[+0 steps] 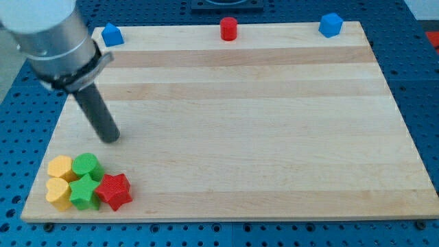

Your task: Move the blue triangle closer to the red star

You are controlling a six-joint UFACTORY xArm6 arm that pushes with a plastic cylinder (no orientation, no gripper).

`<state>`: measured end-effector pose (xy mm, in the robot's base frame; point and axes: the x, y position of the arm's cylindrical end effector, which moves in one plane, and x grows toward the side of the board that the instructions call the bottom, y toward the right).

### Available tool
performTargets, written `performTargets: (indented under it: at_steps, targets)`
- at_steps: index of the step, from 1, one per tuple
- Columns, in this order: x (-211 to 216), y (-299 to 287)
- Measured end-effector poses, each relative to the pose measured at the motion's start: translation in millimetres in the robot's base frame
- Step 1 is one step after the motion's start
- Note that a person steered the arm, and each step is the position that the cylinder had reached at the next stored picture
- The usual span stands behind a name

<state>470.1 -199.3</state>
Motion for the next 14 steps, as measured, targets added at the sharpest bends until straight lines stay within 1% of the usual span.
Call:
performTargets:
  at_steps: [1,3,4,5,7,8,9,10,12,13,14]
  targets:
    - [-63,1]
    - [-205,32]
    - [-273,27]
    - [-279,6]
    - [-271,-82]
    - [-257,-103]
    - [-236,-86]
    - [-233,-53]
    - [-257,-52]
    - [-250,-33]
    - [-225,-15]
